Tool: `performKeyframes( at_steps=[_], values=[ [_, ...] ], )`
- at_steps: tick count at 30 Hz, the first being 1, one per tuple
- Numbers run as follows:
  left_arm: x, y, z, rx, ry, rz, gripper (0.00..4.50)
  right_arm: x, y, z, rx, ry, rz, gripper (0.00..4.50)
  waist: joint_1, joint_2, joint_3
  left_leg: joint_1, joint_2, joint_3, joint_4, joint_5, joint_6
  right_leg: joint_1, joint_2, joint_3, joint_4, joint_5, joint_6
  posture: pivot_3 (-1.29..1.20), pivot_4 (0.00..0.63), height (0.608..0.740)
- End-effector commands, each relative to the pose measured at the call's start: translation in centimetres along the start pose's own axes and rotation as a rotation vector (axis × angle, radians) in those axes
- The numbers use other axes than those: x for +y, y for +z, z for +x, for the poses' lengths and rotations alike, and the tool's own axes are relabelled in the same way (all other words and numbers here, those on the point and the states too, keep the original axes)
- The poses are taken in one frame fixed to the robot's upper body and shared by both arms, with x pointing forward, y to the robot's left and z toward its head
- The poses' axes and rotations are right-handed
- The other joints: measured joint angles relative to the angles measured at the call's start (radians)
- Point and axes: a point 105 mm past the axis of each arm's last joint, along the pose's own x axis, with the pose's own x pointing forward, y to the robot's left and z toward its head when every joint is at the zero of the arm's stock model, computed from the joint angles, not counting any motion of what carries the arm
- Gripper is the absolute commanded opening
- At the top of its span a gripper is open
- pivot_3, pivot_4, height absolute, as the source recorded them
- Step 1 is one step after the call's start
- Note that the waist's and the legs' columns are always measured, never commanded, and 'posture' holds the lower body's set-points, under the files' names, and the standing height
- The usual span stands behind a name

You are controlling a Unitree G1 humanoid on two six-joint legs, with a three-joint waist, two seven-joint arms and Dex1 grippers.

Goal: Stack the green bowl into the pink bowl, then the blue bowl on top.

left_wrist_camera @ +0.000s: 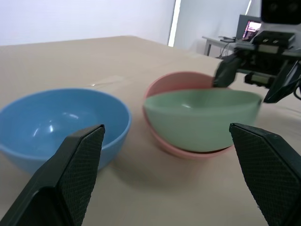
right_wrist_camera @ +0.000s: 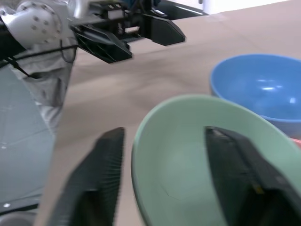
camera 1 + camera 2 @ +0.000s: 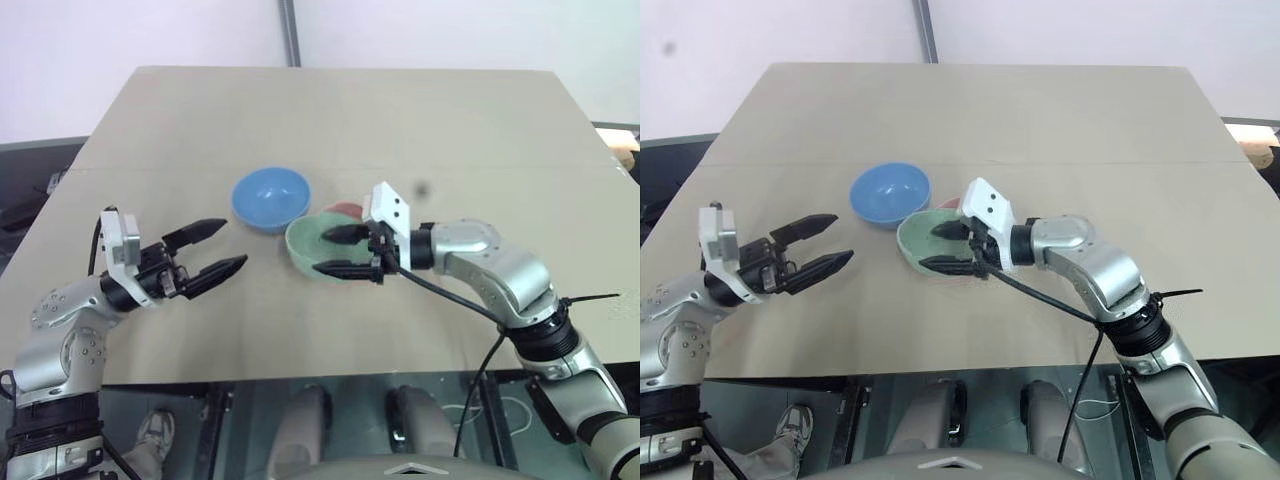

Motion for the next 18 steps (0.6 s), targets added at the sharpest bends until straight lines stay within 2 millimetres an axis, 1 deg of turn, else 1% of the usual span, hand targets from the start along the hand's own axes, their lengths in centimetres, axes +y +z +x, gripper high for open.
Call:
performKeyframes(
  at_steps=[1,6,8,9,10,11,13,16,18],
  values=[
    [-0.2,1.6,-0.2,-0.032,-0.002,0.038,4.50,-0.2,1.7,-0.9,-0.042,-0.045,-0.090,4.48,0.000,0.000,0.000,0.000,0.000,0.000,0.000,0.000,0.000,0.000,0.000,0.000,0.000,0.000,0.000,0.00,0.150,0.740],
    [-0.3,1.9,0.4,-0.038,-0.016,0.032,4.50,-1.4,1.4,-1.9,-0.016,-0.145,-0.147,4.48,0.000,0.000,0.000,0.000,0.000,0.000,0.000,0.000,0.000,0.000,0.000,0.000,0.000,0.000,0.000,0.00,0.150,0.740],
    [0.0,2.0,0.7,-0.026,-0.003,0.043,4.50,-1.8,2.0,-2.9,-0.032,-0.183,-0.157,4.48,0.003,0.000,0.000,0.000,0.000,0.000,0.000,0.000,0.000,0.000,0.000,0.000,0.000,0.000,0.000,0.00,0.150,0.740],
    [0.3,1.9,0.9,0.005,0.018,0.062,4.50,-1.7,2.7,-3.7,-0.053,-0.194,-0.151,4.48,0.004,0.000,0.000,0.000,0.000,0.000,0.000,0.000,0.000,0.000,0.000,0.000,0.000,0.000,0.000,0.00,0.150,0.740],
    [0.6,1.8,1.1,0.032,0.043,0.101,4.50,-1.4,3.2,-4.5,-0.072,-0.198,-0.143,4.48,0.004,0.000,0.000,0.000,-0.001,0.000,0.000,0.000,0.000,0.000,0.000,0.000,0.000,0.000,0.000,0.00,0.150,0.740],
    [1.1,1.8,1.2,0.077,0.081,0.178,4.50,-0.9,3.8,-5.5,-0.093,-0.193,-0.122,4.48,0.004,0.000,0.000,0.000,-0.001,0.000,0.000,0.000,0.000,0.000,0.000,0.000,0.000,0.000,0.000,0.00,0.150,0.740],
    [2.0,1.7,1.5,0.188,0.133,0.336,4.50,0.2,4.3,-7.2,-0.104,-0.166,-0.083,4.48,0.006,0.000,0.000,-0.001,-0.001,0.000,0.000,0.000,0.000,0.000,-0.001,0.000,-0.001,0.000,0.000,0.00,0.150,0.740],
    [4.6,2.3,1.5,0.379,0.314,0.603,4.50,1.5,4.5,-9.4,-0.088,-0.161,-0.068,4.48,0.005,0.000,0.000,-0.001,-0.001,0.000,-0.001,0.000,0.000,0.000,-0.001,0.000,-0.002,0.000,0.000,0.00,0.150,0.740],
    [4.1,3.7,3.3,0.404,0.212,0.635,4.50,1.3,4.0,-11.8,-0.027,-0.267,-0.091,4.48,0.009,0.000,0.001,0.000,-0.001,0.000,-0.002,0.000,0.000,0.000,-0.001,0.000,-0.002,0.000,0.000,0.00,0.150,0.740]
  ],
)
